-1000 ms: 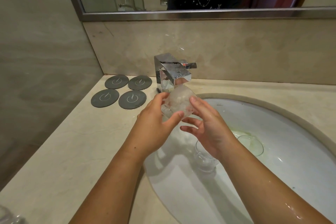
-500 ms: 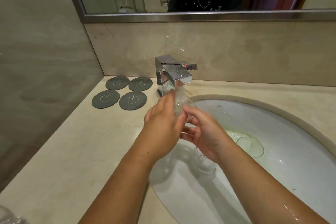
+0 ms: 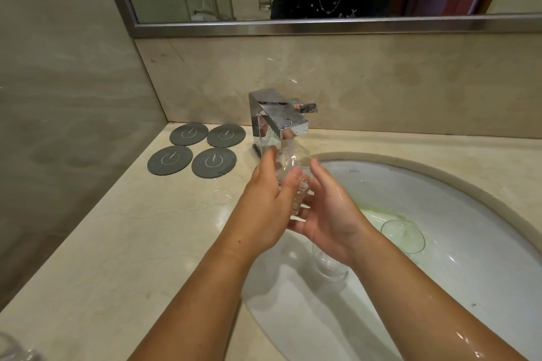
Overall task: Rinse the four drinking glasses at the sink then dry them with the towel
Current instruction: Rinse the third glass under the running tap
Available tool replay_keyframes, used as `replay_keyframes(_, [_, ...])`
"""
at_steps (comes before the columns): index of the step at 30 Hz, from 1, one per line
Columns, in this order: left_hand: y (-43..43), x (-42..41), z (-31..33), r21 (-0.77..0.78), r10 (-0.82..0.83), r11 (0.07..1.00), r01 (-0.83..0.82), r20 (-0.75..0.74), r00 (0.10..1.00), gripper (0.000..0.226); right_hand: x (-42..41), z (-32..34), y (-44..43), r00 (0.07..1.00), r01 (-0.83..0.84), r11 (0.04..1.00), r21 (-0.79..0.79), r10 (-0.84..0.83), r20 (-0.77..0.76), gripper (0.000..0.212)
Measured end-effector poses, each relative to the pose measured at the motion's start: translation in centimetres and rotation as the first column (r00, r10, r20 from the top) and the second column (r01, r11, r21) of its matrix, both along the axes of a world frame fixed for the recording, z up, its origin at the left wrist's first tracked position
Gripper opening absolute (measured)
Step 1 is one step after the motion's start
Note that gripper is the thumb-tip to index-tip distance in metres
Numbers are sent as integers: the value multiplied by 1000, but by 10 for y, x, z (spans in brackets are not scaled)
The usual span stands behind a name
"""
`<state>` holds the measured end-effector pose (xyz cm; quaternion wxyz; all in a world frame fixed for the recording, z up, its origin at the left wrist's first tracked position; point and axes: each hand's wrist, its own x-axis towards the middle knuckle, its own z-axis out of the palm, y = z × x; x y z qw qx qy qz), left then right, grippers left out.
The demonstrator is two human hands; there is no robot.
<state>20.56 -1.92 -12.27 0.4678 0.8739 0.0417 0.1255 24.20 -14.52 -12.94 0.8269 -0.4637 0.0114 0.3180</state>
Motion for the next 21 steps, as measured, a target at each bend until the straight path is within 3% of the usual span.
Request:
replay_keyframes(4, [1,5,-2,124,85,987,-98,106,991,45,-4,-1,6,1000,-18,999,42,18,-3,54])
replay_keyframes(10, [-1,4,-7,25,102,995,-101,-70,992,74,-4,-6,10,999,21,1000,8,-21,27,51])
replay_keyframes(14, [2,7,-5,100,199,976,-192,-56,978,75,-1,-6,8,995,46,998,-37,-42,86,42])
replay_keyframes(18, [3,5,-1,-74,156,984,-162,-86,984,52,4,-9,5,989,56,992,-114,-40,139,40])
replay_keyframes(21, [3,4,2,-173,191,962,-213,-138,972,51,5,-9,0,992,25,991,-128,-8,129,35])
